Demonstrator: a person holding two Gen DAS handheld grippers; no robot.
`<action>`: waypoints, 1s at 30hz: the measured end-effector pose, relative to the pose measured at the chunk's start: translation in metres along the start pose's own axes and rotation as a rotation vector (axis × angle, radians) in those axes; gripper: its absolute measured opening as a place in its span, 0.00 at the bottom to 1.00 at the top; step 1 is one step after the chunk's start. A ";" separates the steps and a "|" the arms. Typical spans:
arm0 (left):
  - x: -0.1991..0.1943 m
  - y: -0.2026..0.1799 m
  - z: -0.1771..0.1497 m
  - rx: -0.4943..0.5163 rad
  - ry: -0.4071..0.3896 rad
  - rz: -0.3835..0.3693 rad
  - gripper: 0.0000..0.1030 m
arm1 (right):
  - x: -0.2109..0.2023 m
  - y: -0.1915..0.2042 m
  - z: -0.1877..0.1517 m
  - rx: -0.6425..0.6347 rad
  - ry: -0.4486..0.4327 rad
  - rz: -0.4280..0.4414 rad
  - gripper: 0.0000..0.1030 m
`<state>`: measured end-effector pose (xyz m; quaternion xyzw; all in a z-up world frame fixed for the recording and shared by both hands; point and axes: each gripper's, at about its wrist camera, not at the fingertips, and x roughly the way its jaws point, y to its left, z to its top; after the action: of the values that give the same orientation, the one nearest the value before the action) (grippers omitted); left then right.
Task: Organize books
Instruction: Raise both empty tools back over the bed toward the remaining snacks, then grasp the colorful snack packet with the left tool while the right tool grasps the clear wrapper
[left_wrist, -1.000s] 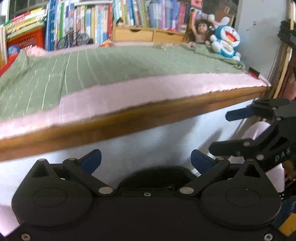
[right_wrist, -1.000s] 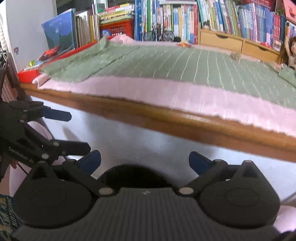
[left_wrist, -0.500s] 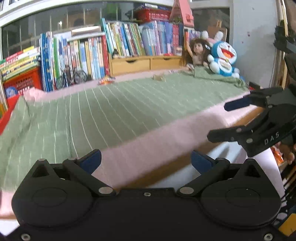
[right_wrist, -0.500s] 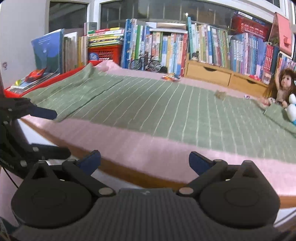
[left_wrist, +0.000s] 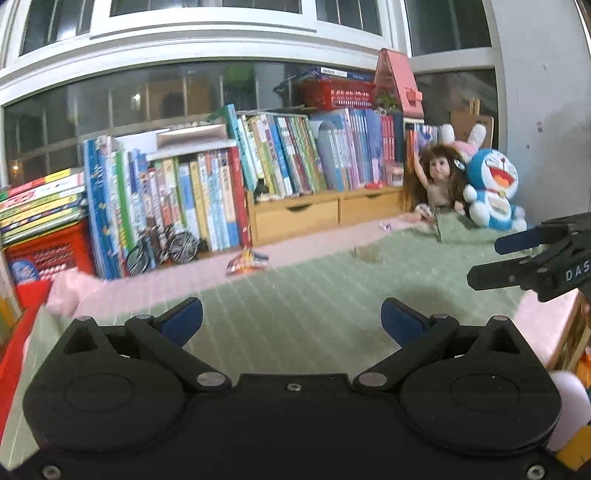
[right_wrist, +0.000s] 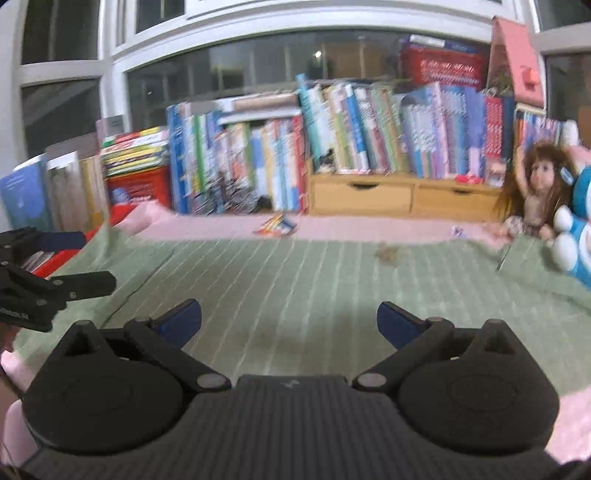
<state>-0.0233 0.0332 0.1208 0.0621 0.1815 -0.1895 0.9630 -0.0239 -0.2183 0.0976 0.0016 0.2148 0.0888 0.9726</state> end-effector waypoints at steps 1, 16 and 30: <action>0.010 0.003 0.007 -0.002 -0.003 -0.004 1.00 | 0.006 -0.004 0.007 -0.007 -0.010 -0.016 1.00; 0.207 0.058 0.069 -0.122 0.053 -0.025 1.00 | 0.163 -0.093 0.054 0.045 0.046 -0.211 1.00; 0.383 0.101 0.051 -0.206 0.210 -0.008 1.00 | 0.269 -0.120 0.034 0.024 0.150 -0.153 1.00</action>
<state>0.3631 -0.0148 0.0303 -0.0181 0.2999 -0.1664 0.9392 0.2503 -0.2885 0.0111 -0.0100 0.2875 0.0114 0.9577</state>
